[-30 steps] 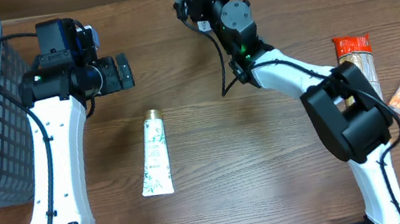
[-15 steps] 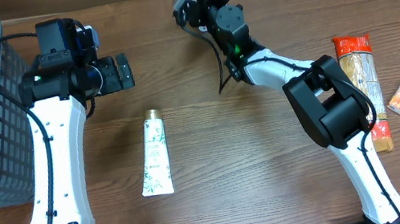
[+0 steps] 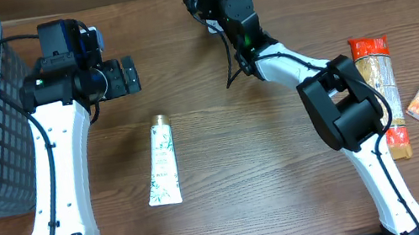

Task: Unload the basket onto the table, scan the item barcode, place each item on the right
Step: 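Raise the wipes pack up to the white scanner, then carry the wipes pack right and lower it beside the spaghetti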

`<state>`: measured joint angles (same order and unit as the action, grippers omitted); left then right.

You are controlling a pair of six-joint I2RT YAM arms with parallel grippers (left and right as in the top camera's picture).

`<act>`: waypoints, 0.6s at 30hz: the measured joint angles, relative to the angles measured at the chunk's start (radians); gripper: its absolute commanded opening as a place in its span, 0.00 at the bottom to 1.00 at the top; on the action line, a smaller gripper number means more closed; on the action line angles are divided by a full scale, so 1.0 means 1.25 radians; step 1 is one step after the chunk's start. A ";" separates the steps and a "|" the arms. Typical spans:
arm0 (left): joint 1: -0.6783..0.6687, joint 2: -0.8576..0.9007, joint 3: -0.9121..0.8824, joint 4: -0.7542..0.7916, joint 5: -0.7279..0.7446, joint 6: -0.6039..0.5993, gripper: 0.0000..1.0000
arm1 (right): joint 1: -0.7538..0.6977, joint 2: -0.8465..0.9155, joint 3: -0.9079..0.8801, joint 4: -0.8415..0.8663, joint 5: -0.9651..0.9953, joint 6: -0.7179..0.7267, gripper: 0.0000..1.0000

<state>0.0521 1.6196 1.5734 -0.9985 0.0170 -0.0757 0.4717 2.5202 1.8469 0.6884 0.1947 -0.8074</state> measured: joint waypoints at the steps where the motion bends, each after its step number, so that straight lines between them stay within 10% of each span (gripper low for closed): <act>1: 0.000 0.000 0.000 0.000 0.000 0.000 1.00 | 0.000 0.002 0.000 0.003 0.003 0.004 0.04; 9: 0.000 0.000 0.000 0.000 0.000 0.000 1.00 | 0.000 0.006 0.002 0.158 0.069 0.043 0.04; 18: 0.000 0.000 0.000 -0.001 0.000 0.000 1.00 | 0.002 -0.094 0.002 -0.192 0.088 0.196 0.04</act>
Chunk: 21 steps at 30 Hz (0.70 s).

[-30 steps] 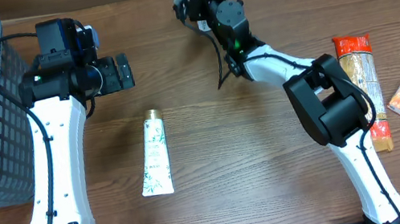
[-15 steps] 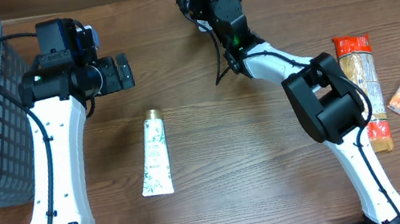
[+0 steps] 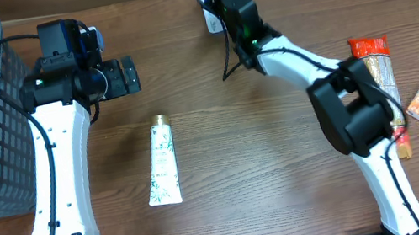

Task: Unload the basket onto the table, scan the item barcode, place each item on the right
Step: 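Carry the wipes pack right and lower it beside the spaghetti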

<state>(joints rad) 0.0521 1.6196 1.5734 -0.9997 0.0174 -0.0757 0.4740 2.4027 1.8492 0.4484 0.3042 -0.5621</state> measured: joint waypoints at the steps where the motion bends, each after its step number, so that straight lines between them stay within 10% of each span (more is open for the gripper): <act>1: 0.000 0.000 0.000 0.001 0.000 0.000 1.00 | 0.001 -0.027 0.000 -0.059 -0.001 0.030 0.04; 12: 0.000 0.000 0.000 0.001 0.000 0.000 1.00 | -0.008 -0.433 0.026 -0.911 -0.034 0.308 0.04; 21: 0.000 0.000 0.000 0.001 0.000 0.000 1.00 | -0.106 -0.369 -0.111 -1.361 -0.093 0.433 0.04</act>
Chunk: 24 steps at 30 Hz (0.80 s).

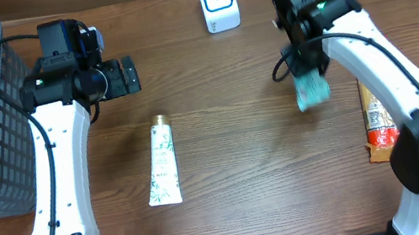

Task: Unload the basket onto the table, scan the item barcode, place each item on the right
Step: 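Carry the wipes pack right and lower it beside the spaghetti, then release the wipes pack and lift the right gripper leftward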

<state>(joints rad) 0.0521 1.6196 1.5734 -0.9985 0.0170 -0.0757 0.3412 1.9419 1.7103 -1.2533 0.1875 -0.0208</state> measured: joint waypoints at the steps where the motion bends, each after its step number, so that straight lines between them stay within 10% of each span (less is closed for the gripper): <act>1: 0.000 0.000 0.000 0.000 0.000 0.000 1.00 | -0.009 0.010 -0.032 0.003 -0.003 0.012 0.04; 10: 0.000 0.000 0.000 0.000 0.000 0.000 1.00 | -0.118 0.020 -0.219 0.067 -0.018 0.082 0.10; 12: 0.000 0.000 0.000 0.000 0.000 0.000 1.00 | -0.140 0.020 -0.236 0.072 -0.021 0.091 0.57; 15: 0.000 0.000 0.000 0.000 0.000 0.000 1.00 | -0.164 0.020 -0.249 0.072 -0.020 0.092 1.00; 24: 0.000 0.000 0.000 0.000 0.000 0.000 1.00 | -0.177 0.020 -0.250 0.178 -0.052 0.144 1.00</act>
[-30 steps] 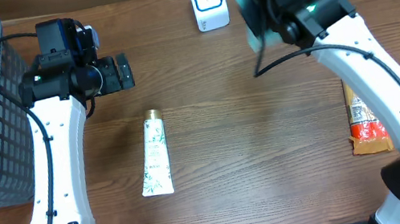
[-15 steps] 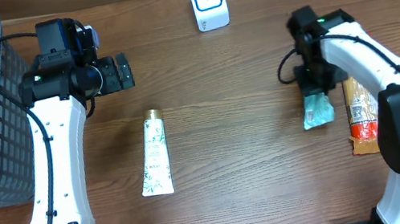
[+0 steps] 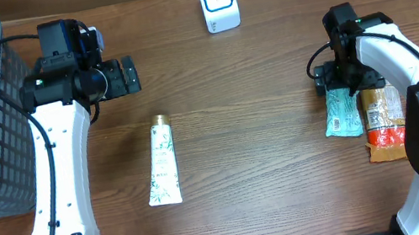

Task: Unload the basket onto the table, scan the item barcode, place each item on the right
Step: 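Release the wipes pack and lift the right gripper leftward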

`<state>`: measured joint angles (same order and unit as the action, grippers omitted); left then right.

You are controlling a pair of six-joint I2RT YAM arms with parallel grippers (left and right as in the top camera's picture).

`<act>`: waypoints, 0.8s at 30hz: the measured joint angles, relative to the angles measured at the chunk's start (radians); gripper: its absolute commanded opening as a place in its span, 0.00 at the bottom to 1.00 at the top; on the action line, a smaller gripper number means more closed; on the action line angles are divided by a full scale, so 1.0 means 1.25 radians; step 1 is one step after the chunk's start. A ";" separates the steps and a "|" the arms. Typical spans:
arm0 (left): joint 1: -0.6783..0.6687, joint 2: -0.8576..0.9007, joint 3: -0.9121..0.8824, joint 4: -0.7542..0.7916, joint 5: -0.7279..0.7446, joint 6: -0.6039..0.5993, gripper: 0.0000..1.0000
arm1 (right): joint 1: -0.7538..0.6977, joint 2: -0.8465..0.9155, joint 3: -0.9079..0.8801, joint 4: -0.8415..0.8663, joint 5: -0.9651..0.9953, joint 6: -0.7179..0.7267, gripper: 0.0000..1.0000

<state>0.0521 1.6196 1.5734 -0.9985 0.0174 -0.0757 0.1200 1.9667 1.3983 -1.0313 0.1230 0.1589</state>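
The white scanner (image 3: 218,2) with a blue ring stands at the back centre of the table. A teal packet (image 3: 343,114) lies flat at the right, beside a red and orange package (image 3: 382,121). My right gripper (image 3: 334,84) sits at the packet's far end, shut on that end. A white tube with a gold cap (image 3: 161,161) lies left of centre. My left gripper (image 3: 129,74) hovers above the tube's far side, open with nothing in it.
A grey mesh basket fills the far left. The right arm bends over the table's right edge behind the red and orange package. Bare wood lies between the tube and the teal packet.
My right gripper has moved right and toward the front with the teal packet. The packet was in the air; now it rests on the table beside the red and orange package. The left arm is unmoved.
My right gripper first held the teal packet at the back centre, covering the scanner, and stayed there at the following moment. Then the scanner stood uncovered and the packet hung over the right middle. Now it lies by the red and orange package.
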 measured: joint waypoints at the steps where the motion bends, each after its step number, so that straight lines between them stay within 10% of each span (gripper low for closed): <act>1: 0.000 0.000 0.000 0.000 0.000 0.000 1.00 | 0.001 0.000 0.000 0.010 -0.020 0.007 1.00; 24: -0.005 0.001 0.000 -0.115 0.061 -0.016 1.00 | 0.222 0.000 0.001 0.255 -0.470 0.055 1.00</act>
<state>0.0456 1.6203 1.5734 -1.1423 0.0937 -0.0952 0.3969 1.9667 1.3991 -0.7120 -0.4641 0.2279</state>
